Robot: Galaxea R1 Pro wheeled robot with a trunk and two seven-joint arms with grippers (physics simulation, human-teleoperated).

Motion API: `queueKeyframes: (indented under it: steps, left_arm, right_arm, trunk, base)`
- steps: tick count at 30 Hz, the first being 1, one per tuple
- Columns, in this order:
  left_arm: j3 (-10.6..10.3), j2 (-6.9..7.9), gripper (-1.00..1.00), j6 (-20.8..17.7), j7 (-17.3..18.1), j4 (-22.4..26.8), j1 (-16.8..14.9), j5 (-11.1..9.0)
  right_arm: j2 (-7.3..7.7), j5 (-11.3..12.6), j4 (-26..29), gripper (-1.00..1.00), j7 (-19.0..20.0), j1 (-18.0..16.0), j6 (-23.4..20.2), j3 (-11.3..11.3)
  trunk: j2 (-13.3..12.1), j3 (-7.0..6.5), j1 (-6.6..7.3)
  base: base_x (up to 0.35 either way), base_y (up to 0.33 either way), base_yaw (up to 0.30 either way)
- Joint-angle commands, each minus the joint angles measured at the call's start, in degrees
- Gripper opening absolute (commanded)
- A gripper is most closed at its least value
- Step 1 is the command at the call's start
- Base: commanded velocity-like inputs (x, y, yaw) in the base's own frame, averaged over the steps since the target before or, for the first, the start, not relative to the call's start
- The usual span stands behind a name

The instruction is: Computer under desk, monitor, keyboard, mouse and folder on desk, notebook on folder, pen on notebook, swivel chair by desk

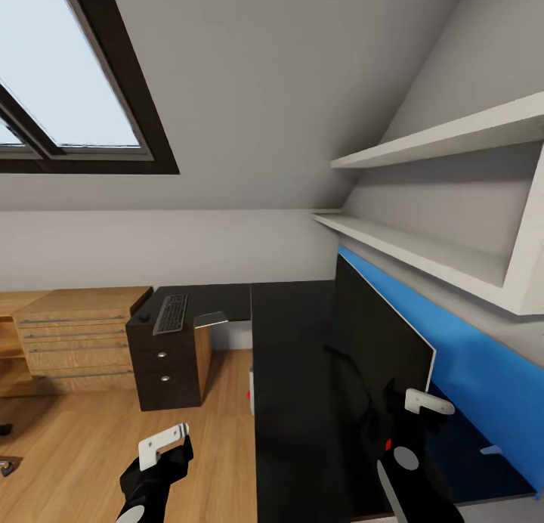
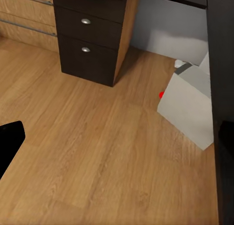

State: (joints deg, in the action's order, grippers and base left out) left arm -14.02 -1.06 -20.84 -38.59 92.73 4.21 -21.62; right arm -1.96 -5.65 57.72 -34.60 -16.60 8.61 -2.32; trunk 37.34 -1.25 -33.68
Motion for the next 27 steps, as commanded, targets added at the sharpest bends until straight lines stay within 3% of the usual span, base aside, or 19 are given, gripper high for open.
queueKeyframes:
  steps: [1, 27]
  left_arm:
    - [-0.04, 0.0, 1.0, -0.16, -0.35, 0.08, 0.0, -0.35]
    - [-0.22, 0.0, 1.0, -0.27, -0.26, 0.08, 0.0, -0.35]
  right_arm:
    - [-0.06, -0.5, -0.06, 1.0, -0.12, -0.01, 0.0, -0.15]
    - [-0.06, -0.5, -0.09, 1.0, -0.12, -0.01, -0.11, -0.08]
  trunk:
    - [0.01, -0.01, -0.01]
    - [0.01, -0.01, -0.01]
  base:
    - [0.0, -0.012, 0.0]
    - [-0.027, -0.001, 0.0]
